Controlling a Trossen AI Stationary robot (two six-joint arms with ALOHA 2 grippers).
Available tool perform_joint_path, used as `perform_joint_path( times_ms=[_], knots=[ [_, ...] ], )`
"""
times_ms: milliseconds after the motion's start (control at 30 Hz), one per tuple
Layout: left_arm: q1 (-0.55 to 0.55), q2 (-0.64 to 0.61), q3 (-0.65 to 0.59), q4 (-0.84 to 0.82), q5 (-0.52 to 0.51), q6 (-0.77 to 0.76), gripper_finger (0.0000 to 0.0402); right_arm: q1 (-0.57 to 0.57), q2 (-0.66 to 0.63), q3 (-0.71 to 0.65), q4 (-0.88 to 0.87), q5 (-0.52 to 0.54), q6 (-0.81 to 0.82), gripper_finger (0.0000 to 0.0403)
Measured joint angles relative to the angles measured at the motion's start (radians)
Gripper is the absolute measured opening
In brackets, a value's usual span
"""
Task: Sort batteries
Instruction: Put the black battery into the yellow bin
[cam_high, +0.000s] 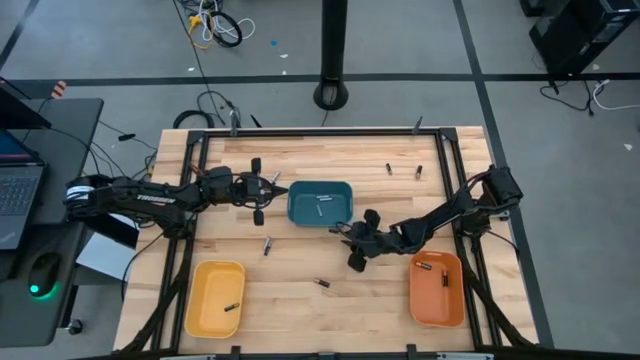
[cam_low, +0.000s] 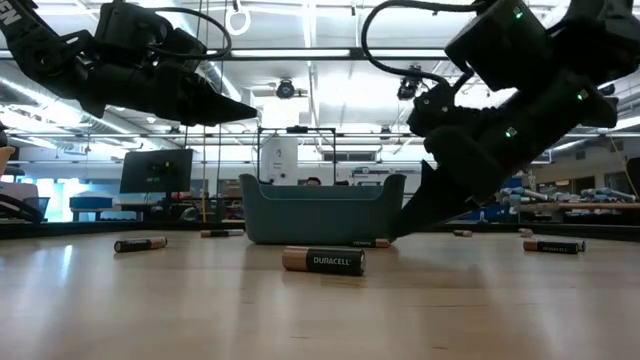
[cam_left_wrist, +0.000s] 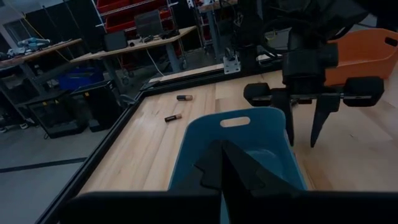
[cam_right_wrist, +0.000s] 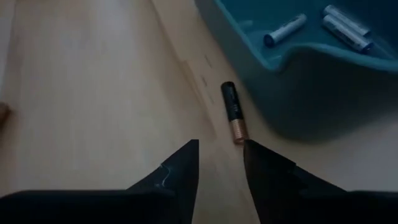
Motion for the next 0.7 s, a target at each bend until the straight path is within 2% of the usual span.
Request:
perform_joint_path(
  times_ms=[333,500,700],
  knots=[
    [0.000,0.000,0.000,0.000,0.000,0.000,0.0006,-0.042,0.002,-0.038,0.100,-0.029,-0.017,0.0137],
    [0.000,0.000,0.000,0.000,0.000,0.000,0.0006,-0.069,0.049,-0.038,0.161,-0.095,-0.035,0.0137],
    [0.000,0.000,0.000,0.000,0.000,0.000,0.0006,-0.075,0.099,-0.036,0.221,-0.091,-0.036,0.0127]
  ],
)
